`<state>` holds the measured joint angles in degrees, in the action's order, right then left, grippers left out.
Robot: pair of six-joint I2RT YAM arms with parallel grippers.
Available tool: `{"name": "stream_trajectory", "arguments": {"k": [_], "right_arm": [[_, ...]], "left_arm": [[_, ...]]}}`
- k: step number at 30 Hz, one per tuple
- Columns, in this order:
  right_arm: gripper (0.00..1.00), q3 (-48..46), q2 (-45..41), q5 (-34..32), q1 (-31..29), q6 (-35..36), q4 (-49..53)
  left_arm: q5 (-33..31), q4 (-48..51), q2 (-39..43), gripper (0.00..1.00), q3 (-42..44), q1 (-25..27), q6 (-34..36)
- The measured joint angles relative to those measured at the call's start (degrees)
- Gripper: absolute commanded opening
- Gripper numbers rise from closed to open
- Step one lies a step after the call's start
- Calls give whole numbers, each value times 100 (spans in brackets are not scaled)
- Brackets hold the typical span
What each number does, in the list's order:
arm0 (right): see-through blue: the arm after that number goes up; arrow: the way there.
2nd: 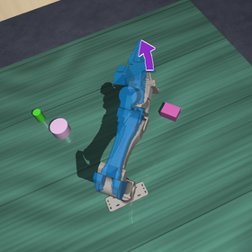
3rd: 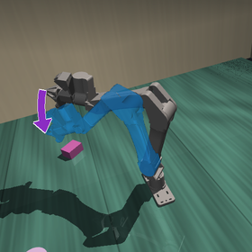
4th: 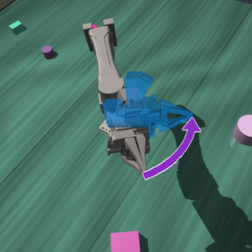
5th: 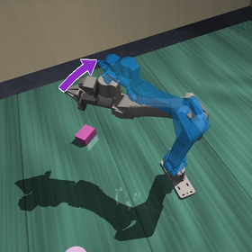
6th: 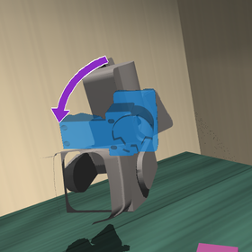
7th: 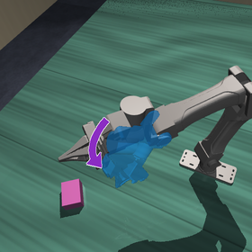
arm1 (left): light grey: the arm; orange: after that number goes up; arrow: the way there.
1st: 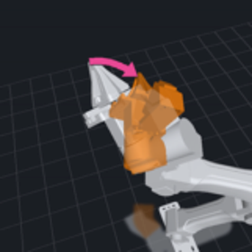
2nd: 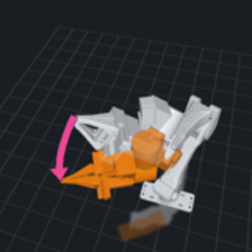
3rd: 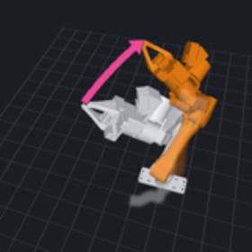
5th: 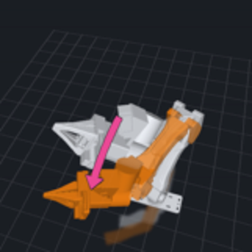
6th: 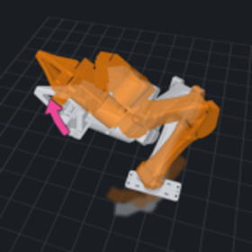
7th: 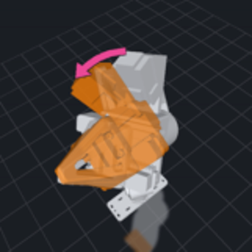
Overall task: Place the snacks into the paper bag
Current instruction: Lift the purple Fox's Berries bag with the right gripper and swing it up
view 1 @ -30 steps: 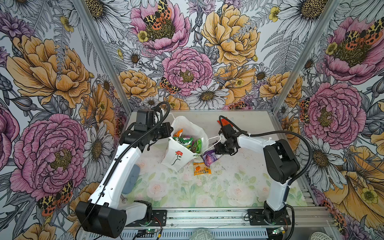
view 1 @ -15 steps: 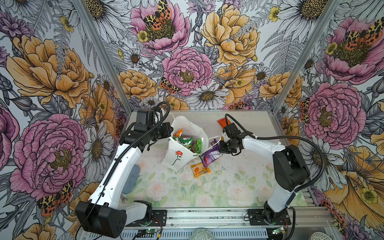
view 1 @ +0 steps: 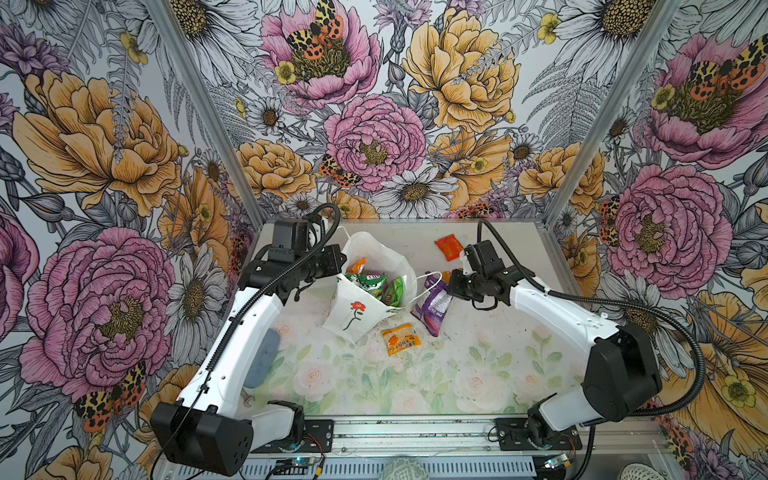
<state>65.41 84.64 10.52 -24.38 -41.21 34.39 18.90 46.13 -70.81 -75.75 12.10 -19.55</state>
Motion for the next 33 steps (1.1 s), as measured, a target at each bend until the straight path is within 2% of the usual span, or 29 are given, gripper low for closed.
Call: {"name": "stream_trajectory", "arguments": {"k": [12, 19, 25, 33], "right_arm": [[0, 0, -1246, -584, 48, -492, 9], [0, 142, -1506, -909, 74, -651, 20], [0, 769, -1528, -1130, 74, -688, 103], [0, 2140, -1484, -1314, -125, -723, 94]], "left_arm": [[0, -11, 0, 2, 7, 0, 0], [0, -11, 0, 2, 7, 0, 0], [0, -11, 0, 2, 7, 0, 0], [0, -11, 0, 2, 7, 0, 0]]}}
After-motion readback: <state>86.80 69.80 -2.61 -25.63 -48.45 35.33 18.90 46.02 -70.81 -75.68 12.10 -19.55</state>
